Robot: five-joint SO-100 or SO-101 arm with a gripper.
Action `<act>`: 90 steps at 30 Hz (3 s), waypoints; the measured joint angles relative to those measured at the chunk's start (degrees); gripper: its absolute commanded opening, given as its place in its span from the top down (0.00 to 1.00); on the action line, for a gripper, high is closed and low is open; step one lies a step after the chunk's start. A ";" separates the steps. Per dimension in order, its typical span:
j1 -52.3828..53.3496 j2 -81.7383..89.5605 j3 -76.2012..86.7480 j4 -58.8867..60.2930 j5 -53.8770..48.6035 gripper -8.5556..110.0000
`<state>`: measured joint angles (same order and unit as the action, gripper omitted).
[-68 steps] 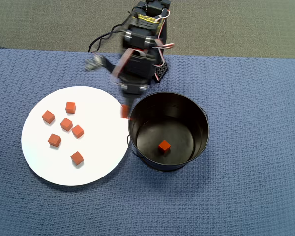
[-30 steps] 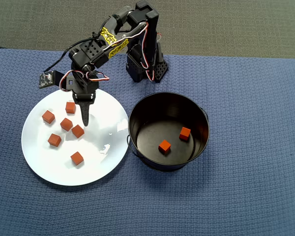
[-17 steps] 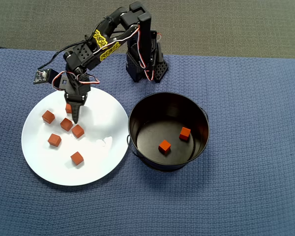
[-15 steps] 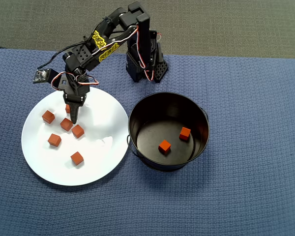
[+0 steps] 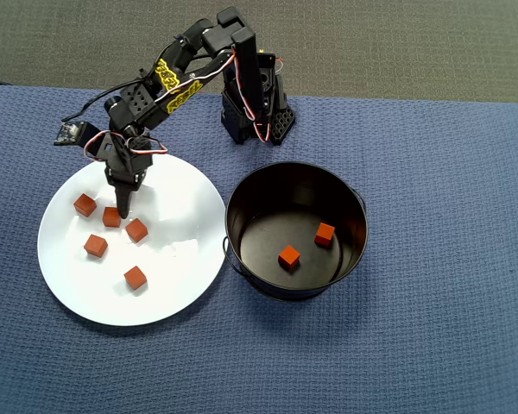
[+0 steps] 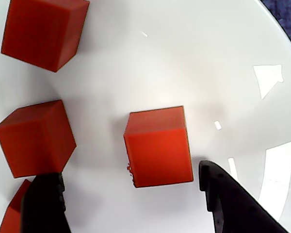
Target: Pick up the red cubes from the white plate and place them in the black recipient
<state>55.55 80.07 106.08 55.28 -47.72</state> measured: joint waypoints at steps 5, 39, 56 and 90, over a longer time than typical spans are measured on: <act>0.00 -2.37 -3.52 1.32 0.00 0.69; 1.41 -6.86 -9.49 4.83 -10.55 0.90; 0.44 -1.76 -10.72 7.91 -3.16 0.93; -33.84 25.75 -13.27 26.63 13.97 0.57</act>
<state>21.71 105.82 92.81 81.91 -33.75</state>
